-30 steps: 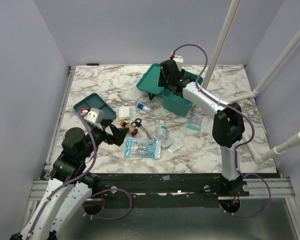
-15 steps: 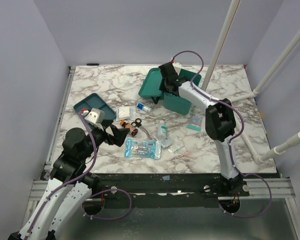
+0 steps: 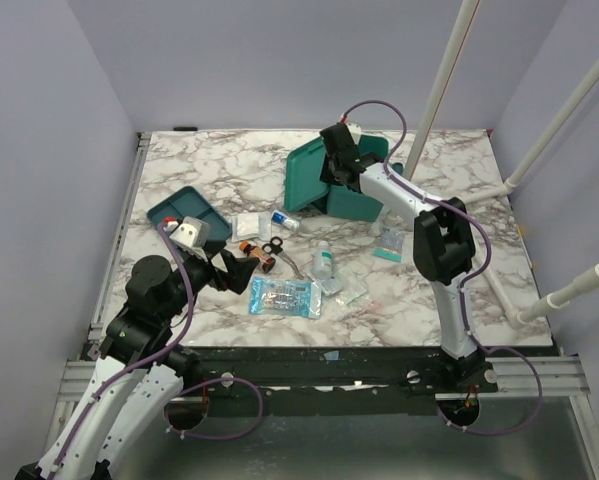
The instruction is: Organize the medicine kit
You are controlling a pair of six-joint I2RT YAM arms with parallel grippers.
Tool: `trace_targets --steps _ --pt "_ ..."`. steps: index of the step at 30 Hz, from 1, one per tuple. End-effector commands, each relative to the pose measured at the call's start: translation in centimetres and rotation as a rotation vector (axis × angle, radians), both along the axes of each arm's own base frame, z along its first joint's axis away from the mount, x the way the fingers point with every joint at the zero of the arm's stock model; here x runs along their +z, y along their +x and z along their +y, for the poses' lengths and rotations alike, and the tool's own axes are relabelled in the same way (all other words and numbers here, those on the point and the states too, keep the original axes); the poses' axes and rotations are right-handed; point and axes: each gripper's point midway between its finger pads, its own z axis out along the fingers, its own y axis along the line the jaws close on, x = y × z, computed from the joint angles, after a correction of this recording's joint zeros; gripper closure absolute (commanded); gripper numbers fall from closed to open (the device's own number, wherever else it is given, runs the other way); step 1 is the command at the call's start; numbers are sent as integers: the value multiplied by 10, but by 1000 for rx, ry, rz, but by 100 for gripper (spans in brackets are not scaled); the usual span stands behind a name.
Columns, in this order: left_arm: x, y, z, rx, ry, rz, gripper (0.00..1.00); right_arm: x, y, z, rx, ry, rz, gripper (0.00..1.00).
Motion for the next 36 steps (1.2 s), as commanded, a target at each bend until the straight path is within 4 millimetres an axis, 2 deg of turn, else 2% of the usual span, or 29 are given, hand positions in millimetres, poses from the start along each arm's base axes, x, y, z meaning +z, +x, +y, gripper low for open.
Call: trace_targets --steps 1,7,20,26,29,31,36 --pt "9 1 3 18 6 -18 2 14 -9 37 80 144 3 99" --pt "8 1 4 19 9 -16 2 4 -10 57 52 195 19 99" --pt "7 1 4 22 10 -14 1 -12 6 83 -73 265 30 99" --pt "8 1 4 20 9 -16 1 -28 11 95 -98 284 56 99" --pt "8 0 4 18 9 -16 1 -36 11 102 -95 286 67 91" --pt "8 0 4 19 8 -16 1 -39 8 107 -92 283 65 76" --pt "8 1 4 18 8 -15 2 -28 4 117 -74 285 39 58"
